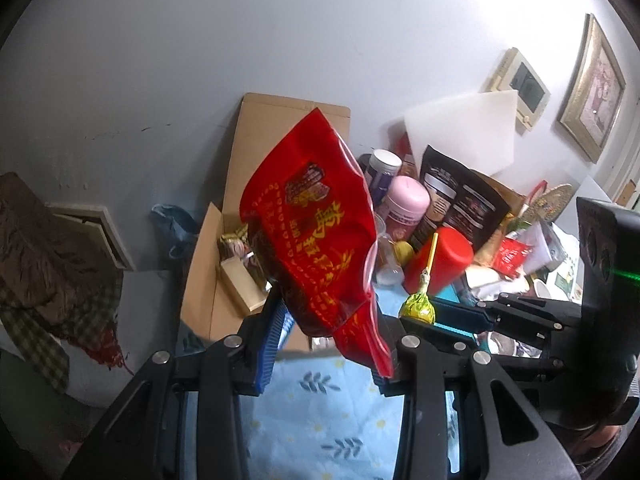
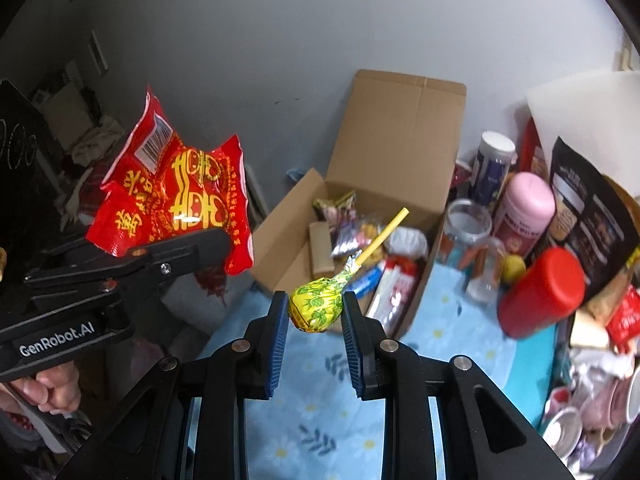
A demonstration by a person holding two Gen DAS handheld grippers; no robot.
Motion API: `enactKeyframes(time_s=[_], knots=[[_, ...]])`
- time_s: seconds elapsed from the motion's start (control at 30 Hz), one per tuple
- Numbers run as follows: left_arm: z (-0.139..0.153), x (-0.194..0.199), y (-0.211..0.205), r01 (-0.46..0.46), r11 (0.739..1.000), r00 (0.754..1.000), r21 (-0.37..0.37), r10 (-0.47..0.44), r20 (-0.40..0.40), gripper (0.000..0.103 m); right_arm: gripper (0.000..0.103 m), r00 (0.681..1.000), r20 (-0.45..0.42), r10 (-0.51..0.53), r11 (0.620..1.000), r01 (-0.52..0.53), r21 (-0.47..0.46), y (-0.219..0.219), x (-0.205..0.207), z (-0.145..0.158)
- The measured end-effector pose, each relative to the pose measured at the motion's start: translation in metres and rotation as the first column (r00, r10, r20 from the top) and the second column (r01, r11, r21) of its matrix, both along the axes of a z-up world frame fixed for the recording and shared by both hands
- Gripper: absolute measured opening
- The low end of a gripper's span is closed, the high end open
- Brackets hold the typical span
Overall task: Organize snacks
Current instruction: 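Lift the red bag and lollipop and carry them over the cardboard box, then open the left tool over the box while the right tool releases the lollipop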
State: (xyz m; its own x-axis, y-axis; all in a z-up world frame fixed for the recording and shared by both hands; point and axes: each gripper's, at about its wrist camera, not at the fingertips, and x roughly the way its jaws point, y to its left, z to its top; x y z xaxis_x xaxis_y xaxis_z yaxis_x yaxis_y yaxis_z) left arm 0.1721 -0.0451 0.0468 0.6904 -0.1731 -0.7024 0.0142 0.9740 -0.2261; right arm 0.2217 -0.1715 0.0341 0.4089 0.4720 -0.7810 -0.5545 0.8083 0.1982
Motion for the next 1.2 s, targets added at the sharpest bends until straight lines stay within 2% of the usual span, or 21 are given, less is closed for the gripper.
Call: enactKeyframes(time_s=[0.3,0.7,0.93,1.2], knots=[[-0.033,0.071,0.016,0.018,1.0,0.999,0.02,-0.017,-0.052,0.037,0.026,1.0,0.002,-0.024,0.999,0.024,-0.035,0.019,0.071,-0.025],[-0.112,0.145,0.034,0.036,0.996,0.988,0.076,-0.024,-0.149,0.037,0.026,0.997,-0.06,-0.056,0.993,0.049,-0.104,0.044,0.148,-0.109],[-0.156,0.17,0.038,0.049,0.993,0.978,0.106,-0.026,-0.207,0.037,0.026,0.989,-0.123,-0.078,0.988,0.06,-0.145,0.053,0.174,-0.156],[-0.191,0.18,0.043,0.062,0.994,0.964,0.094,-0.036,-0.262,0.038,0.026,0.984,-0.157,-0.084,0.975,0.049,-0.218,0.063,0.182,-0.188]])
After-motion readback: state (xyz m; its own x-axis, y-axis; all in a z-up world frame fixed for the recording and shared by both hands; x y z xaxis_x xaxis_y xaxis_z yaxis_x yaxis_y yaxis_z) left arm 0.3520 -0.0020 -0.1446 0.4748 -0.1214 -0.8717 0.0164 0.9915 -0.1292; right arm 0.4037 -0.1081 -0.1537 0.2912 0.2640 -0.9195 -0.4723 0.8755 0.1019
